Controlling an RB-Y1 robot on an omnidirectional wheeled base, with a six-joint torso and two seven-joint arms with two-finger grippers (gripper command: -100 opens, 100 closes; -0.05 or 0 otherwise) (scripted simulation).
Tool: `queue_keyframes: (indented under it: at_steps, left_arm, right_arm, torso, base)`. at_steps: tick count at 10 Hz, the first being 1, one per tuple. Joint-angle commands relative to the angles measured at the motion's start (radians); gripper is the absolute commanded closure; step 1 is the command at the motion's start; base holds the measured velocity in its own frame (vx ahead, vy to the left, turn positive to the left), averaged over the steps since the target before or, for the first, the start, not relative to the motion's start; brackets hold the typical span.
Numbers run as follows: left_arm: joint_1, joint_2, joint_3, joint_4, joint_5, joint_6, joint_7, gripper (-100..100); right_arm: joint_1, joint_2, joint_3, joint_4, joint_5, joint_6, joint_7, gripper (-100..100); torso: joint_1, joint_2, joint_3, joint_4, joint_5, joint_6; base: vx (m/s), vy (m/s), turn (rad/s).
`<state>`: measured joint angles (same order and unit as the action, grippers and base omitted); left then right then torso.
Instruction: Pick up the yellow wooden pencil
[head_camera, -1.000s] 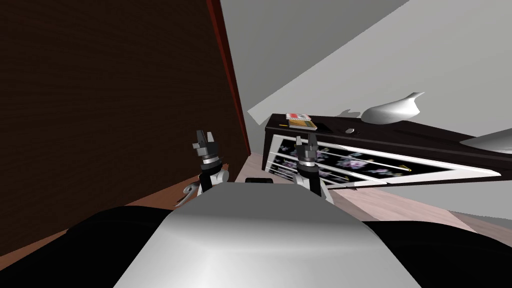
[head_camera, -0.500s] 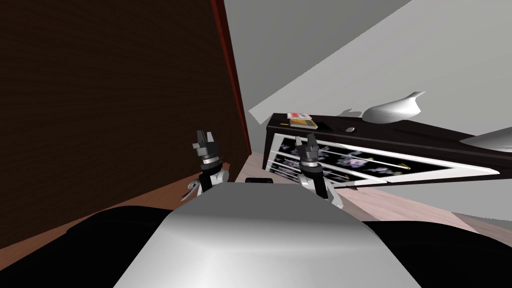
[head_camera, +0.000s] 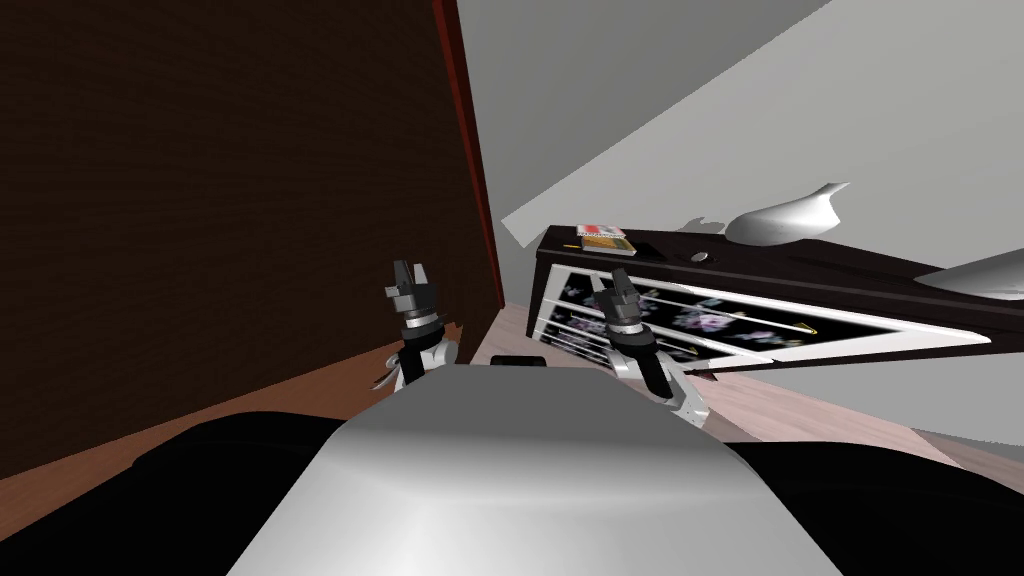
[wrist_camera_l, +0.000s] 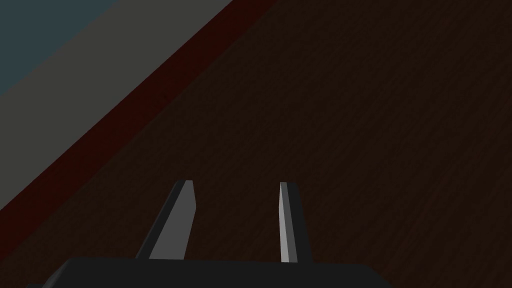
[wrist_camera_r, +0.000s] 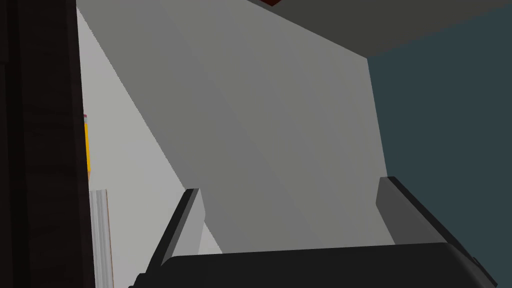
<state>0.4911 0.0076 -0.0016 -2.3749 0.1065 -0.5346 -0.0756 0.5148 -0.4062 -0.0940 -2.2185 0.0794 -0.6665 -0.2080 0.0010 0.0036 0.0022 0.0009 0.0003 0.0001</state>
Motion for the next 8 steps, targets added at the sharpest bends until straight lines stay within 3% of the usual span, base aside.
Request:
queue_keyframes:
  at_steps: [1,2,3,5,8]
  left_arm:
    - [0.0,0.0,0.0,0.0,0.0,0.0,0.0,0]
    - [0.0,0.0,0.0,0.0,0.0,0.0,0.0,0]
    - [0.0,0.0,0.0,0.0,0.0,0.0,0.0,0]
    - [0.0,0.0,0.0,0.0,0.0,0.0,0.0,0]
    - [0.0,0.0,0.0,0.0,0.0,0.0,0.0,0]
  right_arm:
    - [0.002,-0.05,-0.022,0.013,0.008,-0.021,-0.036,-100]
    - [0.002,-0.081,-0.022,0.013,0.008,-0.021,-0.036,-100]
    - [0.004,-0.111,-0.043,0.026,0.016,-0.039,-0.067,-100]
    - [0.004,-0.156,-0.043,0.026,0.016,-0.039,-0.067,-100]
    - [0.009,-0.255,-0.088,0.057,0.035,-0.078,-0.129,-100]
  torso:
    - [0.0,0.0,0.0,0.0,0.0,0.0]
    - [0.0,0.0,0.0,0.0,0.0,0.0]
    - [0.0,0.0,0.0,0.0,0.0,0.0]
    - [0.0,-0.001,0.0,0.0,0.0,0.0]
    - [0.0,-0.001,-0.001,0.0,0.0,0.0]
  base:
    - [-0.062,0.016,0.03]
    - [-0.048,0.017,0.023]
    - [-0.049,0.021,0.046]
    - [-0.034,0.016,0.007]
    - [-0.041,0.016,0.037]
